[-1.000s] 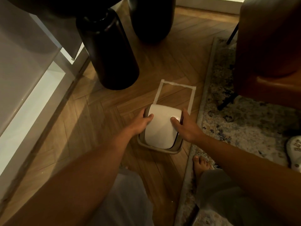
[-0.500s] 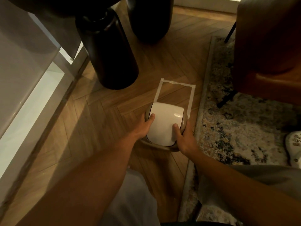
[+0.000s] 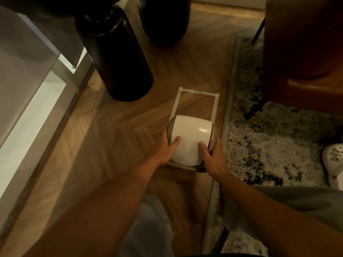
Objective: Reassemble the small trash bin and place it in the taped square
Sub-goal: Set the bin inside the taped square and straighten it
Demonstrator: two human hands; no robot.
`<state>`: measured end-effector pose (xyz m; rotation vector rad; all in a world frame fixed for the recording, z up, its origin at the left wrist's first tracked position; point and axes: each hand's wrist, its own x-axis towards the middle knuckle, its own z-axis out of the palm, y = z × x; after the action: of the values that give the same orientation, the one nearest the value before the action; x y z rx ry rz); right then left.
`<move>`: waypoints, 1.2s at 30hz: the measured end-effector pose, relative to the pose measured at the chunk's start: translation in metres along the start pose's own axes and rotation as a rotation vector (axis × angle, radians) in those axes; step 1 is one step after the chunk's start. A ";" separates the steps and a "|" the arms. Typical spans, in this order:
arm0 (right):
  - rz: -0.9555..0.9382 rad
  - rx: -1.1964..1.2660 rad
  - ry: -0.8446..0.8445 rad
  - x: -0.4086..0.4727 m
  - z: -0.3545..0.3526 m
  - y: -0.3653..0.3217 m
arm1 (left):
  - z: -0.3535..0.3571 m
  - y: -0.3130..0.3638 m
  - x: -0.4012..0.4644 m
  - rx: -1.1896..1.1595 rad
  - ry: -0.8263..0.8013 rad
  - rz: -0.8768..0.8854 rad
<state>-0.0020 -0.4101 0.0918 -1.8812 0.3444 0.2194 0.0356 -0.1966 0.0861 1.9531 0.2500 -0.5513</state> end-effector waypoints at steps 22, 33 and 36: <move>-0.202 -0.266 0.036 -0.002 0.017 0.047 | 0.036 -0.036 0.012 -0.005 0.369 0.335; -0.244 -0.220 0.017 0.031 0.016 0.045 | 0.032 -0.017 0.040 -0.098 0.487 0.242; -0.250 -0.209 0.031 0.046 0.009 0.045 | 0.033 -0.007 0.054 -0.095 0.459 0.279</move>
<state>0.0262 -0.4213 0.0347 -2.1147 0.1068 0.0590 0.0713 -0.2273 0.0428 1.9591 0.2771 0.0946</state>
